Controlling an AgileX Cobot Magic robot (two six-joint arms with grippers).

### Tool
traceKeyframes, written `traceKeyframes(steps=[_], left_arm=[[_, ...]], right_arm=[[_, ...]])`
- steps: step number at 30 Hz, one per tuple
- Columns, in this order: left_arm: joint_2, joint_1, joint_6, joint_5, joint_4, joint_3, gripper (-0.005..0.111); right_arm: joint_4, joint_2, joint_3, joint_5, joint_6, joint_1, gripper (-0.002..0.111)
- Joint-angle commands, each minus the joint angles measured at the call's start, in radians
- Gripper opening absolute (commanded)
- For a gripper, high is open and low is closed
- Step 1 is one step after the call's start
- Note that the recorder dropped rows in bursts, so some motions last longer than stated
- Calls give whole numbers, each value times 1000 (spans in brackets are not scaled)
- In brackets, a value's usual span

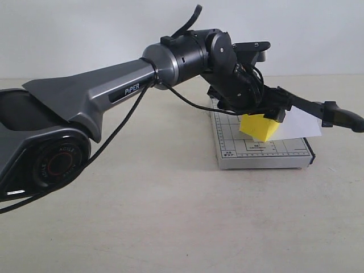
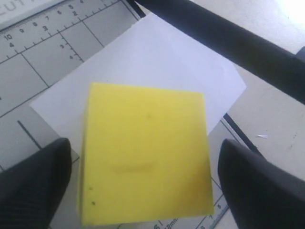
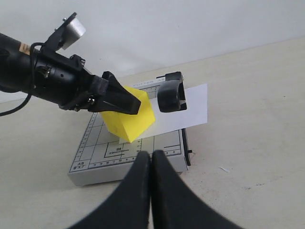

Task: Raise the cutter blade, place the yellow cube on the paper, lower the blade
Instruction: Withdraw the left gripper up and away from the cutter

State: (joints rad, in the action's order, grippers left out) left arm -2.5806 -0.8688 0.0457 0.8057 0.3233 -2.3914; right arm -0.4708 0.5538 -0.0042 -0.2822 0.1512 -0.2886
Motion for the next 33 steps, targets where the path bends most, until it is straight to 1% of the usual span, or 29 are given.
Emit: traceKeyframes(steps=[1,6,8,10,11,12,14,15,16,18,22,24,33], left_arm=[[-3,-1,8,0,9,-49,79],[5,-1,8,58,-5,-168,79],[23,1,8,115,-30,-214,79],[56,1,-1,219,-90,-255,77],[83,1,-7,288,-123,-266,71],[101,1,-7,321,-132,-268,65],[181,12,-7,397,-133,-272,39],[204,13,-7,413,-140,-272,32],[249,21,-7,415,-142,-272,19],[322,27,-7,415,-182,-272,4],[456,33,-46,415,-270,-272,4],[496,33,-46,415,-291,-272,4],[592,33,-46,415,-332,-272,4]], right_arm=[[6,-2,4,-12,4,-1,1],[6,-2,4,-12,4,-1,1],[6,-2,4,-12,4,-1,1],[6,-2,4,-12,4,-1,1],[6,-2,4,-12,4,-1,1],[6,-2,4,-12,4,-1,1],[6,-2,4,-12,4,-1,1],[6,-2,4,-12,4,-1,1],[6,-2,4,-12,4,-1,1],[6,-2,4,-12,4,-1,1],[6,-2,4,-12,4,-1,1],[6,-2,4,-12,4,-1,1],[6,-2,4,-12,4,-1,1]])
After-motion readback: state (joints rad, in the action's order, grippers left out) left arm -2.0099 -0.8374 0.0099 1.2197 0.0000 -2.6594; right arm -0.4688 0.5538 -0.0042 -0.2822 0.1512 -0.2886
